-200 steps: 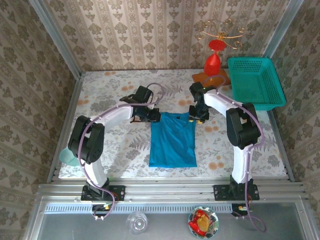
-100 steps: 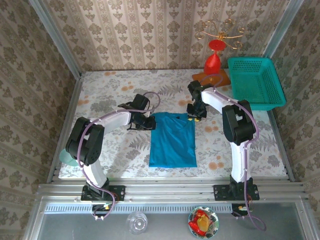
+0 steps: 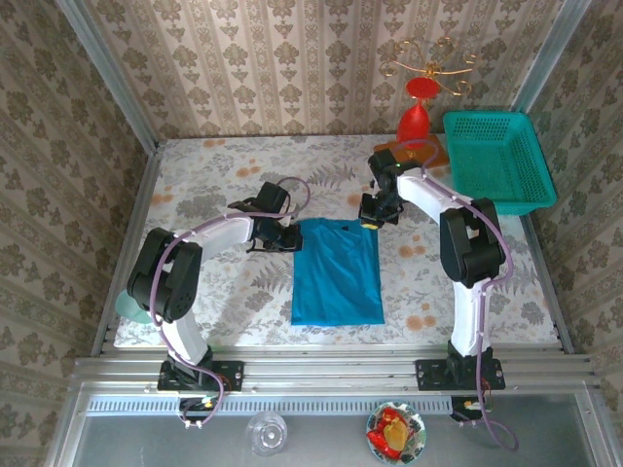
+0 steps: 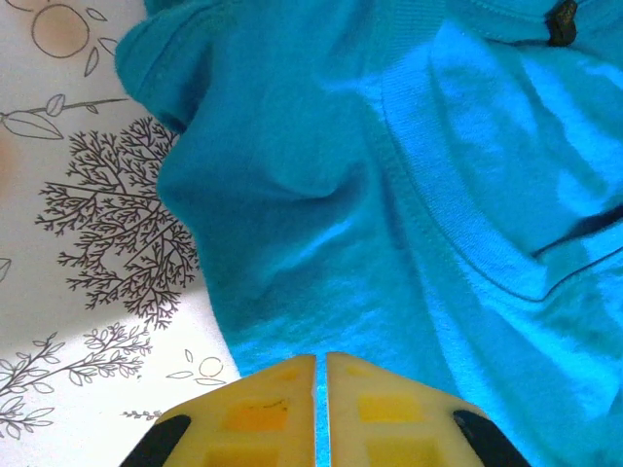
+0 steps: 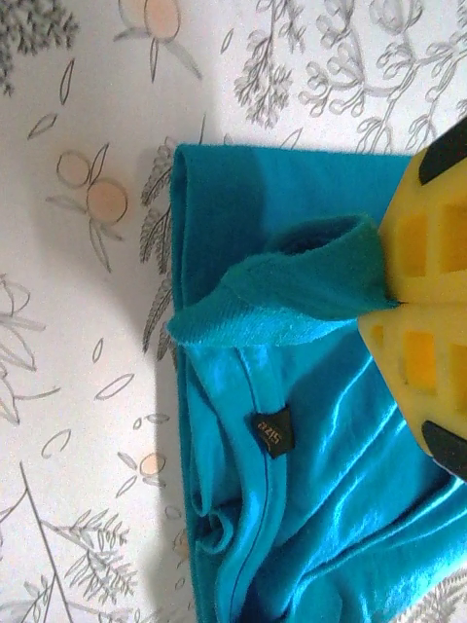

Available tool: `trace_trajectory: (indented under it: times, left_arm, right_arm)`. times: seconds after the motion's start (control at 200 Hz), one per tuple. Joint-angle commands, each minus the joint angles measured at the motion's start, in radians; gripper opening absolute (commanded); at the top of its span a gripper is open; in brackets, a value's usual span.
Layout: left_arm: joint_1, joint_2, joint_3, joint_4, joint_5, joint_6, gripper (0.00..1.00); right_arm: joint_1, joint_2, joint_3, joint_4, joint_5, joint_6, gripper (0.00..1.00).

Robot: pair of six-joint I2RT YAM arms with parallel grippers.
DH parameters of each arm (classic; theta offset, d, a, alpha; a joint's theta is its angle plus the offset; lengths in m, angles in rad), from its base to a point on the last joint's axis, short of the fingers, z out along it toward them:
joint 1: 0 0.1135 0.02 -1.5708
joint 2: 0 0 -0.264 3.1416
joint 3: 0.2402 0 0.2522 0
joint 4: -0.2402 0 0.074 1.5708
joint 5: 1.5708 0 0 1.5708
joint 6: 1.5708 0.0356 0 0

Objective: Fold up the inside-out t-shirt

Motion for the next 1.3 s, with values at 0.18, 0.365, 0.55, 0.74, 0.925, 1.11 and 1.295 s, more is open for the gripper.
trace_trajectory:
  times: [0.18,0.365,0.55,0.74,0.925,1.11,1.295]
  left_arm:
    - [0.013,-0.045,-0.043,-0.007,-0.012,-0.005,0.12]
    - [0.015,-0.057,-0.064,-0.001,-0.014,-0.009,0.13]
    - [0.017,-0.056,-0.066,0.005,-0.01,-0.01,0.13]
    - [0.018,-0.051,-0.069,0.019,0.0,-0.013,0.13]
    - [0.018,-0.04,-0.076,0.032,0.006,-0.016,0.12]
    - [0.018,-0.045,-0.085,0.037,0.006,-0.019,0.12]
    - [0.018,-0.037,-0.077,0.025,0.003,-0.013,0.12]
  right_arm:
    - [-0.062,0.065,-0.098,0.102,-0.076,0.022,0.1]
    - [-0.067,0.044,-0.098,0.1,-0.074,0.011,0.17]
    - [-0.067,-0.022,-0.083,0.058,-0.068,-0.01,0.27]
    - [-0.066,-0.043,-0.059,0.017,-0.045,-0.022,0.32]
    - [-0.065,-0.008,-0.018,-0.039,0.041,-0.046,0.33]
    - [-0.063,0.044,0.021,-0.063,0.067,-0.056,0.34]
    - [-0.054,0.101,0.068,-0.078,0.068,-0.062,0.38]
